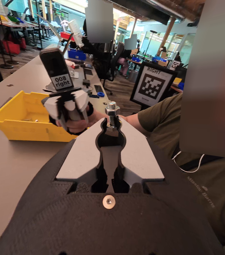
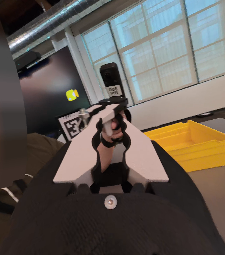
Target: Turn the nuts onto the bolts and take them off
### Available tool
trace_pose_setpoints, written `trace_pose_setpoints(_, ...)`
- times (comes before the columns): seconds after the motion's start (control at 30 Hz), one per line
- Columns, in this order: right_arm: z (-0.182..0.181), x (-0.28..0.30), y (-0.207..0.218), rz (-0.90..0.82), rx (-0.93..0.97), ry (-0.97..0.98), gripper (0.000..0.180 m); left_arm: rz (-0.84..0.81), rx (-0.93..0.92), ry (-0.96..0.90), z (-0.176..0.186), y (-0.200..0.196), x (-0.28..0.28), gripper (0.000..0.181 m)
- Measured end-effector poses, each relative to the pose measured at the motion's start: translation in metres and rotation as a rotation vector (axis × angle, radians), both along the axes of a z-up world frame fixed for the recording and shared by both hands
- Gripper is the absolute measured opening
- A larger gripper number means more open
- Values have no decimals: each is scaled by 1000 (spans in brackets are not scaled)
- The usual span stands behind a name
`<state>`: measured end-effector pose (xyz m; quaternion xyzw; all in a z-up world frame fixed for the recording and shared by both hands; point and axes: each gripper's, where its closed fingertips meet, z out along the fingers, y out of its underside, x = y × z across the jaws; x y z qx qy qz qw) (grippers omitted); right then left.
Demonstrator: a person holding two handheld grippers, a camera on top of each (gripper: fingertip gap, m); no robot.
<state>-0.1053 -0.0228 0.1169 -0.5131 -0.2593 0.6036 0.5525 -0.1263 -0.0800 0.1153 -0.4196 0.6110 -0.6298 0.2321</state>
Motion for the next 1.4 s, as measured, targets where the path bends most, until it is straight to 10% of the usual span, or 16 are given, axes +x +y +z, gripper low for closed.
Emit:
trace_pose_setpoints(0.73, -7, -20, -5, 8, 42, -77, 89, 1, 111, 32, -16, -5, 6, 11)
trace_pose_setpoints(1.4, -5, -27, -24, 89, 81, -116, 84, 75, 236, 39, -20, -2, 6, 11)
